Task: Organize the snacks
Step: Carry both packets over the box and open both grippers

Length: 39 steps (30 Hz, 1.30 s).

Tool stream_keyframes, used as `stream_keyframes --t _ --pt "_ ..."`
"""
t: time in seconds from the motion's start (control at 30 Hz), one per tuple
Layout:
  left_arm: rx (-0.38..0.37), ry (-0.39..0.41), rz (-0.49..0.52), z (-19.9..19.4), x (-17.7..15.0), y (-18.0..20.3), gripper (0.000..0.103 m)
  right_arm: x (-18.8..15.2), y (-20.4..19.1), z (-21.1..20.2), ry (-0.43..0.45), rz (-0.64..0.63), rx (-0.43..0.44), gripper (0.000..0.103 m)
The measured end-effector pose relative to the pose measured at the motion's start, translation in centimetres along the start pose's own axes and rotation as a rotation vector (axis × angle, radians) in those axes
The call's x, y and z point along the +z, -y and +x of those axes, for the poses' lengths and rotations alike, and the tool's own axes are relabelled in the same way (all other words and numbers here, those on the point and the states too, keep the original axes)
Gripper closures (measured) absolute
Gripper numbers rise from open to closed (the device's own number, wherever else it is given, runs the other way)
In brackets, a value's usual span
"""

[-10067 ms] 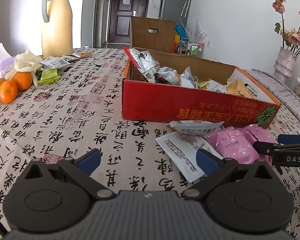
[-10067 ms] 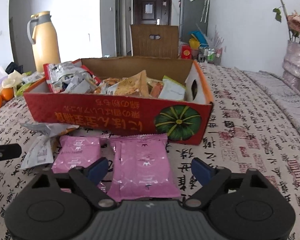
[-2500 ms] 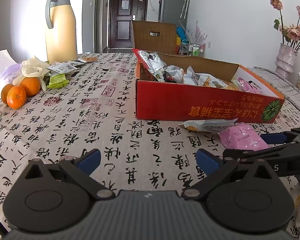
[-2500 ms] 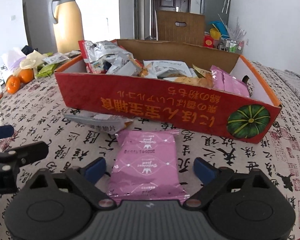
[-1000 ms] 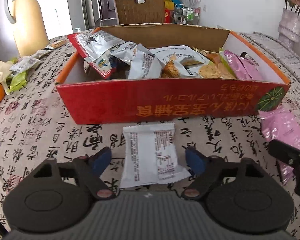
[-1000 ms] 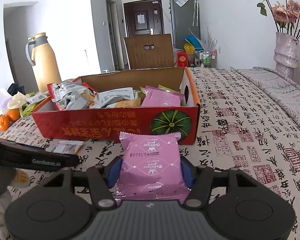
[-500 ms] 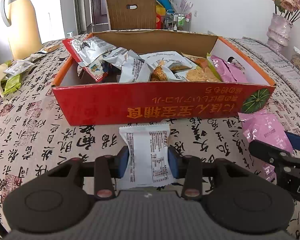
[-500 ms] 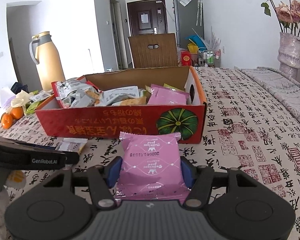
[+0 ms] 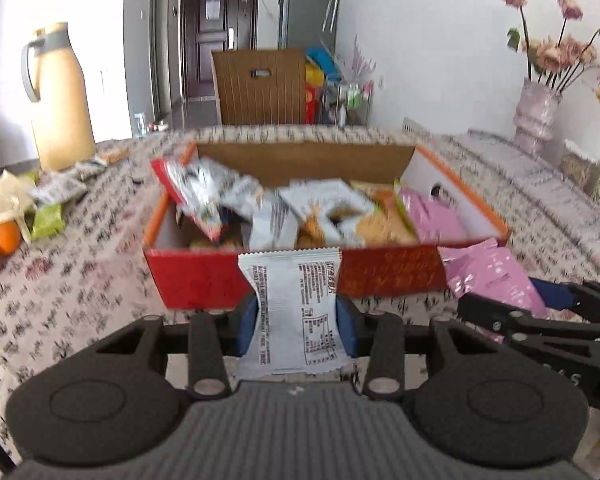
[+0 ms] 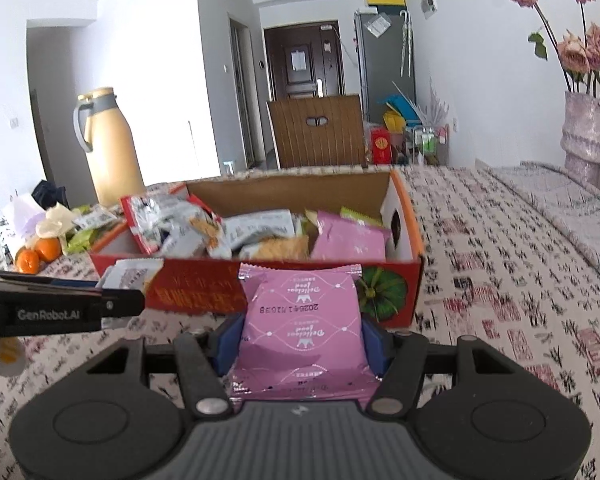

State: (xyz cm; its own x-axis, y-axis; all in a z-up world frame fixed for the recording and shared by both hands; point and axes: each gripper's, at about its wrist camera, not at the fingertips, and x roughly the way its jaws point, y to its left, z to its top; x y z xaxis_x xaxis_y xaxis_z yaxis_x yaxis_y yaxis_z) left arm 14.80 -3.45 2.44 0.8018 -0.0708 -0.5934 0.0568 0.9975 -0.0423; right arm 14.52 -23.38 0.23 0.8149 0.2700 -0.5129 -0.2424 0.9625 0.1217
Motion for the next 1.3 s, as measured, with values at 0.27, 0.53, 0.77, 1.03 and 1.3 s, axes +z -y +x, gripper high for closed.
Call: stream_keyframes --t 0.27,0.53,0.77,1.03,1.3 --pt "0.018 0.087 0.007 -0.6 3.0 -0.1 0.061 3.0 -1.1 0.6 0.068 -0.027 0.015 0.043" --pt "0.054 0.123 -0.005 1.8 5.9 -1.0 0.061 6.2 -1.8 3.4 0.092 -0.063 0.005 0.043" --pt "0.089 0.111 0.002 4.8 8.0 -1.3 0.061 8.6 -1.4 6.9 0.088 -0.054 -0.030 0.043" --pt "0.120 0.116 -0.020 6.6 8.1 -1.8 0.053 8.6 -0.5 10.2 0.047 -0.027 -0.059 0.042" --pt "0.140 0.198 -0.038 4.3 7.5 -3.0 0.000 8.2 0.0 8.4 0.090 -0.005 -0.083 0.000"
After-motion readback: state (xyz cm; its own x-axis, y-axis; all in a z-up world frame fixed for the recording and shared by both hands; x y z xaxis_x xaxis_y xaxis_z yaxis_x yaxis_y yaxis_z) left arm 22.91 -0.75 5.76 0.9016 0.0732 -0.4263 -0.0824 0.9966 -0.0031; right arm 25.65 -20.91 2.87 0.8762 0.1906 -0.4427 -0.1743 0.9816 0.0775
